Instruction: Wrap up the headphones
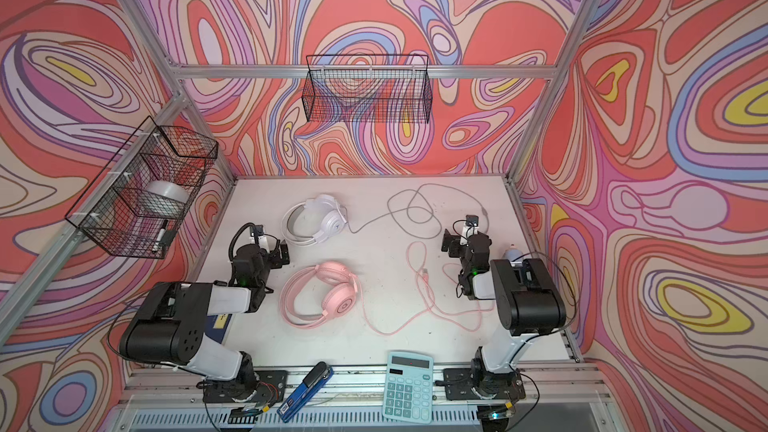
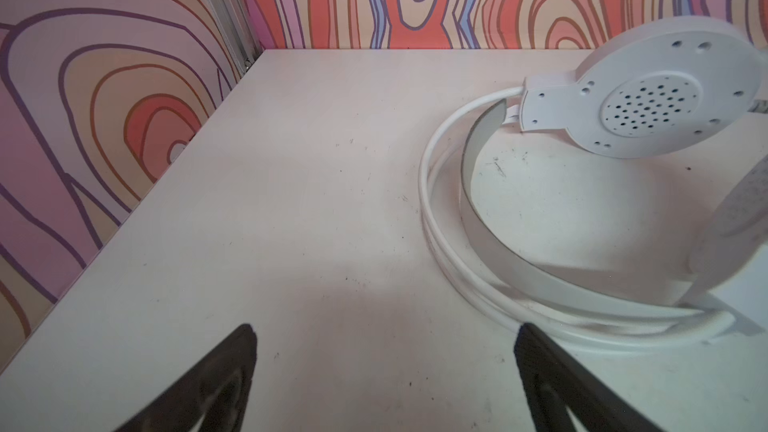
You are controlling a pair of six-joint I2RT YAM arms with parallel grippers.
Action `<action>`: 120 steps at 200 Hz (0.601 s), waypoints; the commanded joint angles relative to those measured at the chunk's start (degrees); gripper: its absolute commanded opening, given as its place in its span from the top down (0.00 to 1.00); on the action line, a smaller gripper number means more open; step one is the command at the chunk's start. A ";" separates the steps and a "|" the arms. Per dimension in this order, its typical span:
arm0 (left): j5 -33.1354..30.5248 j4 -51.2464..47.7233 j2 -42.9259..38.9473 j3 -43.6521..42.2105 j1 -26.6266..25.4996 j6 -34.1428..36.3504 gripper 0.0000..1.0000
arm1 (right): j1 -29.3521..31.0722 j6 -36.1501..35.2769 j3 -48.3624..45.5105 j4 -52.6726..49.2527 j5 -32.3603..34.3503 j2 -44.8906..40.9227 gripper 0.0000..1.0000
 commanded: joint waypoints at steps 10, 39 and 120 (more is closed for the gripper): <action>-0.35 0.90 0.47 0.65 -0.04 0.57 0.00 | 0.01 0.10 0.81 0.65 0.24 0.55 0.02; -0.27 0.85 0.40 0.65 -0.04 0.59 0.00 | 0.01 0.08 0.81 0.70 0.25 0.55 0.01; -0.14 0.61 0.39 0.84 -0.05 0.85 0.00 | 0.04 0.11 0.79 0.63 0.26 0.55 0.02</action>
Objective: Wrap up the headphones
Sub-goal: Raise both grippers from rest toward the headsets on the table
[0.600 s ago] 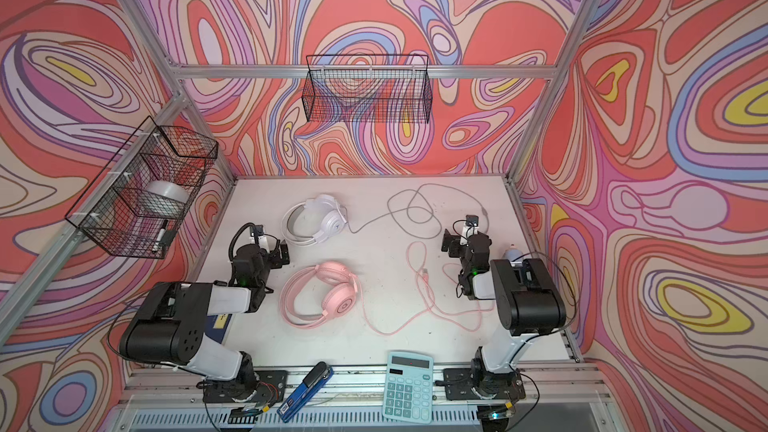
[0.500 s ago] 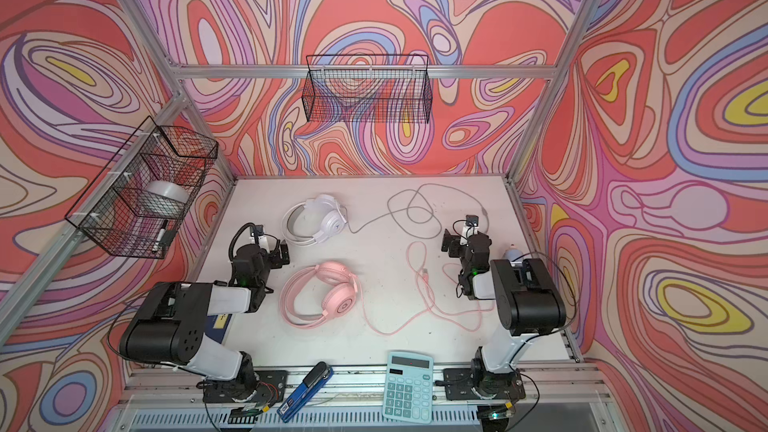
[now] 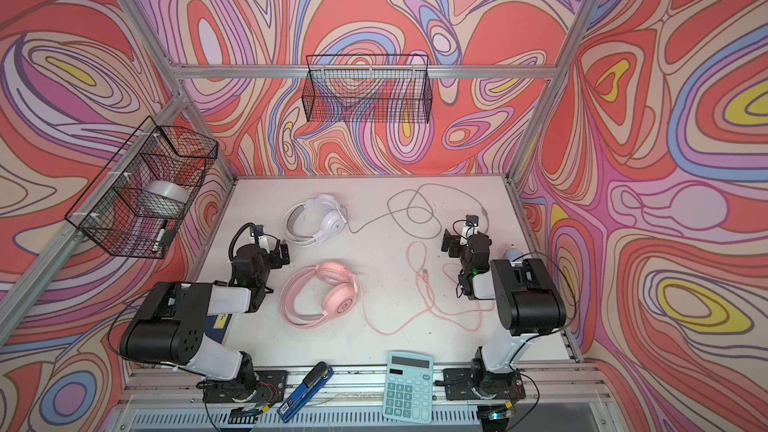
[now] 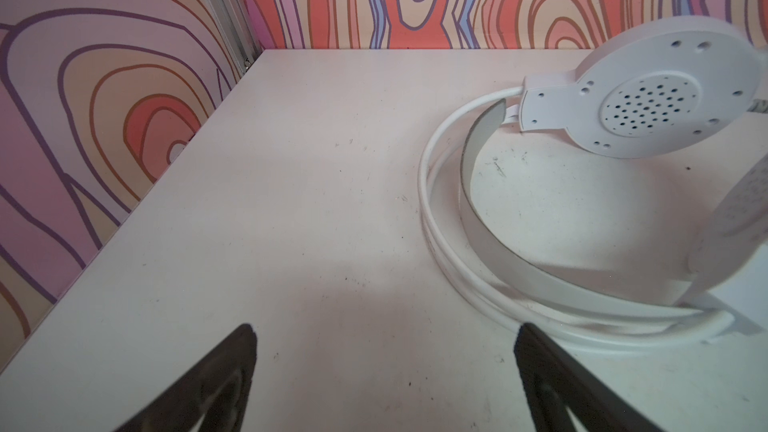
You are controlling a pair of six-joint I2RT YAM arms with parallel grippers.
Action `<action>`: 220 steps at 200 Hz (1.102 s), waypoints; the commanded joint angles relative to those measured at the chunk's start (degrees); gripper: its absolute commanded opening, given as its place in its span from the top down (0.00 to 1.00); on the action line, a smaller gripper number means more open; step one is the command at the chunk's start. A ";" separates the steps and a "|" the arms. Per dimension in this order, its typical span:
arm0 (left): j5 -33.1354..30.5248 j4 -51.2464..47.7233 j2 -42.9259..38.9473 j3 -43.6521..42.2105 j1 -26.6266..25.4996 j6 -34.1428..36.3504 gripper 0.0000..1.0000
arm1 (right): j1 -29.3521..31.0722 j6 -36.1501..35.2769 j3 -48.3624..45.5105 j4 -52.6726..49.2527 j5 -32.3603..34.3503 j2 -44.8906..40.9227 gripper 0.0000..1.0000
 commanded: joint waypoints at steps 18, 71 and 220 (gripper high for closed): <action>-0.10 0.58 0.41 0.82 -0.04 0.84 0.00 | 0.05 0.13 0.87 0.63 0.26 0.55 0.01; 0.17 0.32 0.34 0.91 0.04 0.76 0.00 | 0.03 0.16 0.79 0.71 0.17 0.52 0.02; -1.48 -28.30 -22.27 11.38 -0.02 -0.61 0.00 | 0.19 2.37 10.91 -33.84 -1.28 -19.65 0.02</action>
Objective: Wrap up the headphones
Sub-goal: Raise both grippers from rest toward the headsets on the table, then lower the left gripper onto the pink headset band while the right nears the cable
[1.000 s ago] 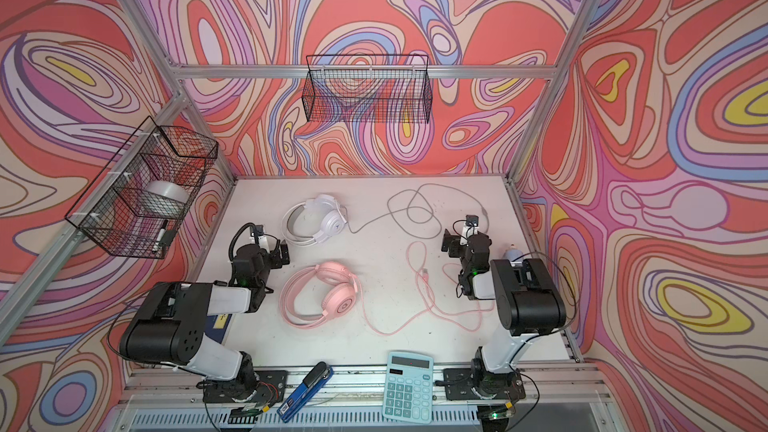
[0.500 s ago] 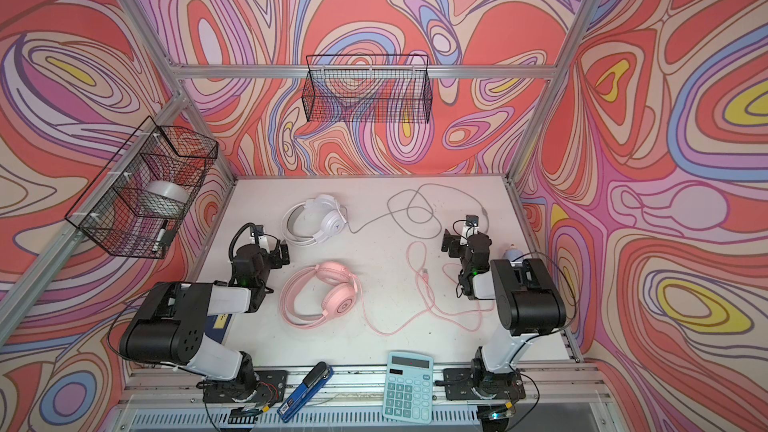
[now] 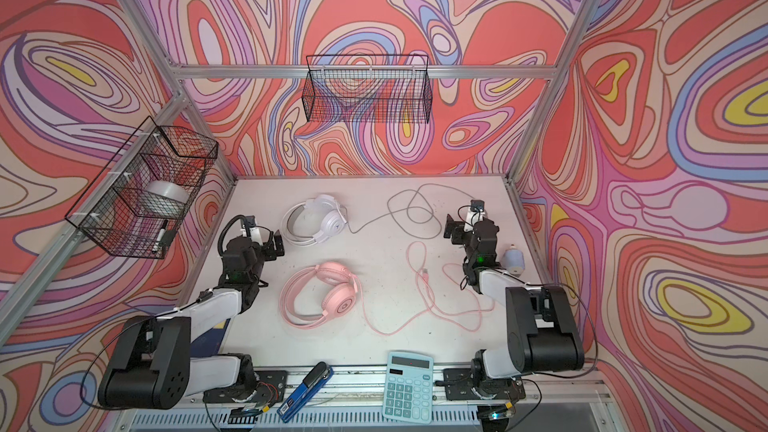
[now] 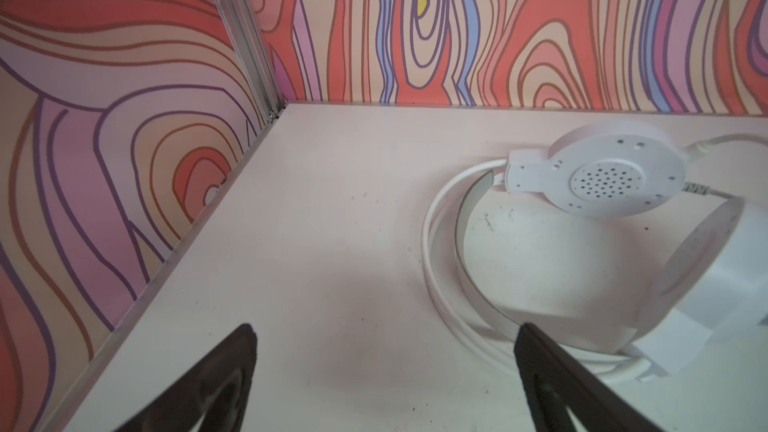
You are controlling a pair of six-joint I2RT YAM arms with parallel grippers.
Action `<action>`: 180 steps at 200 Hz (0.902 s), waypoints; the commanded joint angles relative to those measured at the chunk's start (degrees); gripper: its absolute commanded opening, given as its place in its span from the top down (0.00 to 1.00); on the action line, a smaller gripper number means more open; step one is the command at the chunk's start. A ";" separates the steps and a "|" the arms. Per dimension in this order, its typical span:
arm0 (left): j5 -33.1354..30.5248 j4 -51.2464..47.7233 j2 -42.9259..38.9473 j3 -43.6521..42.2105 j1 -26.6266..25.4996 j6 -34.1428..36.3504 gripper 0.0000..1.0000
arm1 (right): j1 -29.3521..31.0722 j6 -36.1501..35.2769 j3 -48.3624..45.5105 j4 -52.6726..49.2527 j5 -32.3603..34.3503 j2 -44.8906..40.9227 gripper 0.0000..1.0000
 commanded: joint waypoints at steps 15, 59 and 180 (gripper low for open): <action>1.02 -21.23 -9.06 10.50 -0.04 -0.90 0.00 | 0.23 3.49 4.65 -19.85 -0.30 -5.82 0.02; 2.80 -44.31 -12.75 22.06 -0.04 -9.55 0.00 | 0.27 6.78 9.06 -33.99 -1.69 -9.90 0.02; 10.92 -89.05 -4.68 37.13 -6.46 -28.90 0.00 | 1.74 9.77 18.97 -56.89 -11.42 -9.30 0.02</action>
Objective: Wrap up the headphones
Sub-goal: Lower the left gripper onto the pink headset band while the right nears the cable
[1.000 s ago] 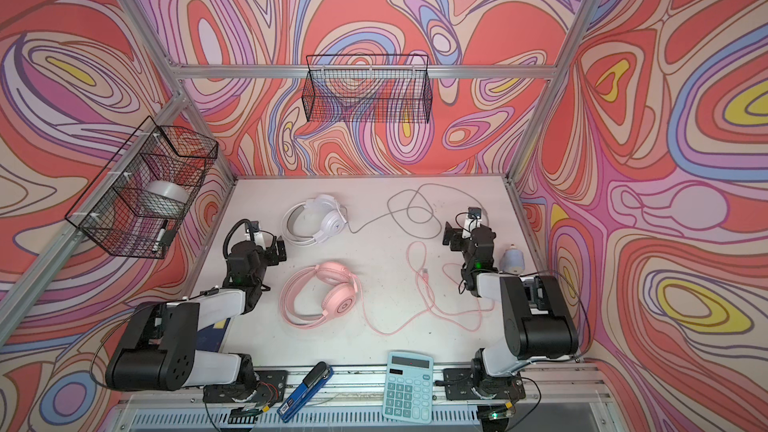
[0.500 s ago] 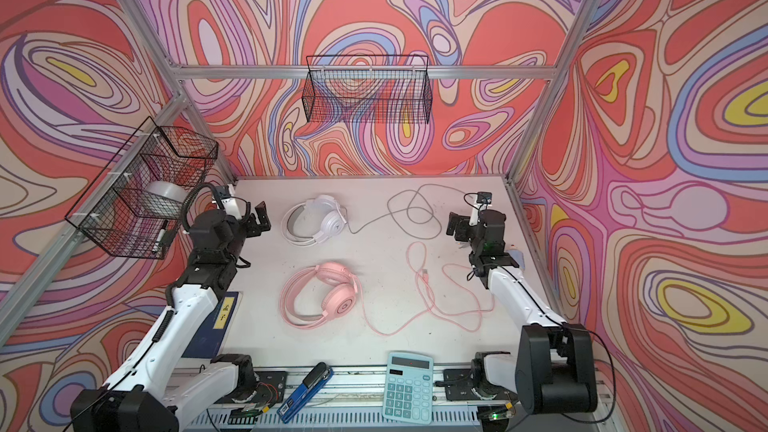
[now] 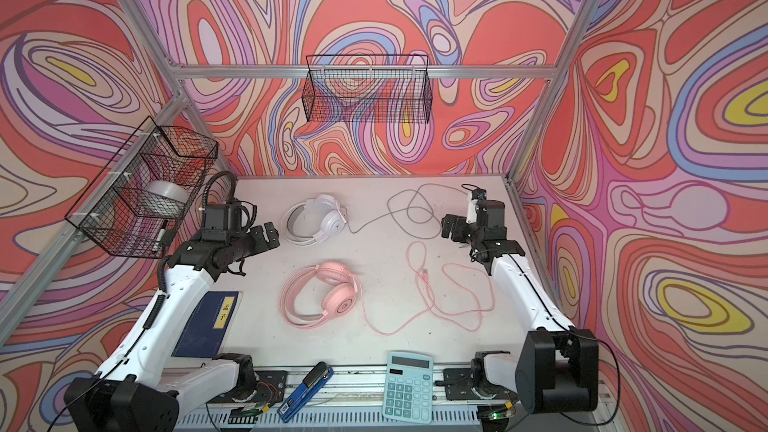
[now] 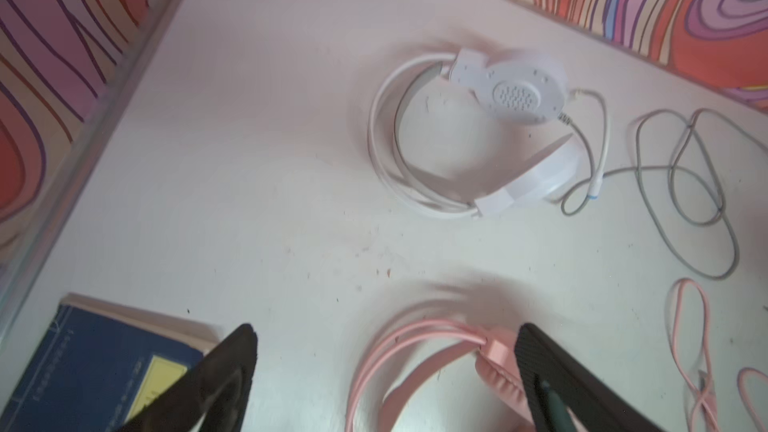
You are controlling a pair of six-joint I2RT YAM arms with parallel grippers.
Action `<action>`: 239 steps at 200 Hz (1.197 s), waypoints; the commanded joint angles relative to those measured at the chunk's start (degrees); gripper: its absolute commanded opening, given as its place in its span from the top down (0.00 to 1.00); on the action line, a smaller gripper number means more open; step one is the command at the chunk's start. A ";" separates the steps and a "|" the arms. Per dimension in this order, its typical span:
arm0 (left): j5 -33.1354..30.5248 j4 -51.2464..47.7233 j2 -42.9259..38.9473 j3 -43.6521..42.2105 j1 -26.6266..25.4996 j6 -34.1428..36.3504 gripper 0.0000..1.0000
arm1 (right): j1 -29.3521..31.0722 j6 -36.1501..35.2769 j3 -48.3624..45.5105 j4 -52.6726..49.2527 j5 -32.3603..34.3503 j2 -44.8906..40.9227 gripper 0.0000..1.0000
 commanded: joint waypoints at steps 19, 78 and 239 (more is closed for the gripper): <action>1.18 -16.92 2.68 2.51 -5.25 -7.56 0.00 | 1.68 1.03 1.88 -7.48 -2.37 -0.37 0.02; 5.96 -19.11 4.02 -4.48 -10.24 -15.33 0.00 | 4.64 2.59 2.77 -12.31 -1.50 -0.82 0.02; 7.75 -8.59 17.44 -15.33 -11.58 -18.64 0.27 | 10.81 5.66 0.48 -13.60 4.68 1.44 0.01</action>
